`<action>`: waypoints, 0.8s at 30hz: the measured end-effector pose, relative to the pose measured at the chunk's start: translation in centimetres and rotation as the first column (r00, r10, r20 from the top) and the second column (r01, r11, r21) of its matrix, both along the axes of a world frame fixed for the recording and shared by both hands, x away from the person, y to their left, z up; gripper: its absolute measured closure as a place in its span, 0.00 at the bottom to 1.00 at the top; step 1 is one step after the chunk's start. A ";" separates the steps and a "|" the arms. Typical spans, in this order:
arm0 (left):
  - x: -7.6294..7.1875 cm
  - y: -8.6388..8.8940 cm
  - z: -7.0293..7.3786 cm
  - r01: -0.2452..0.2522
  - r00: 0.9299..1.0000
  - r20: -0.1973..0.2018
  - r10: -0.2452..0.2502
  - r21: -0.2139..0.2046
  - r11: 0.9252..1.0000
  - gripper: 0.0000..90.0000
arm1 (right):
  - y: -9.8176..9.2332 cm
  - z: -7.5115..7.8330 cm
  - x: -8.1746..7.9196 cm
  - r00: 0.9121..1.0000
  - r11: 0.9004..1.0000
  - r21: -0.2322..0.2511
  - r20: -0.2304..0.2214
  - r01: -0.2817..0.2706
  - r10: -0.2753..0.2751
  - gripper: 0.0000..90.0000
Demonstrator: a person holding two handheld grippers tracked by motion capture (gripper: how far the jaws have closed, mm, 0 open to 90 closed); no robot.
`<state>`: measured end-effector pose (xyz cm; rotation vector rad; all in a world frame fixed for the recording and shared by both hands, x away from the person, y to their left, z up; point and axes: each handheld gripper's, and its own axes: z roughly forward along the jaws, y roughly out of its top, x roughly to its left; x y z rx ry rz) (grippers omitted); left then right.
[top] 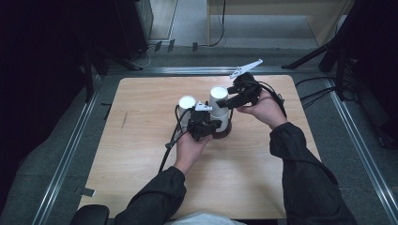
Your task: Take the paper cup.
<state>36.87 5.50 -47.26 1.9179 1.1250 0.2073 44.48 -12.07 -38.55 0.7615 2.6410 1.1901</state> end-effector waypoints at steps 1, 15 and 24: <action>0.1 0.0 0.0 -0.004 1.000 0.002 0.004 0.000 1.000 0.97 | 0.2 0.0 0.0 1.000 1.000 -0.002 -0.002 -0.001 0.001 0.29; 0.2 -0.1 0.0 -0.009 1.000 0.003 0.009 0.001 1.000 0.97 | 0.9 -0.2 -0.1 1.000 1.000 -0.022 0.018 0.005 -0.004 0.36; 0.2 -0.2 0.0 -0.012 1.000 0.003 0.012 -0.004 1.000 0.97 | 0.9 0.9 -0.2 1.000 0.999 -0.033 0.016 -0.007 0.007 0.37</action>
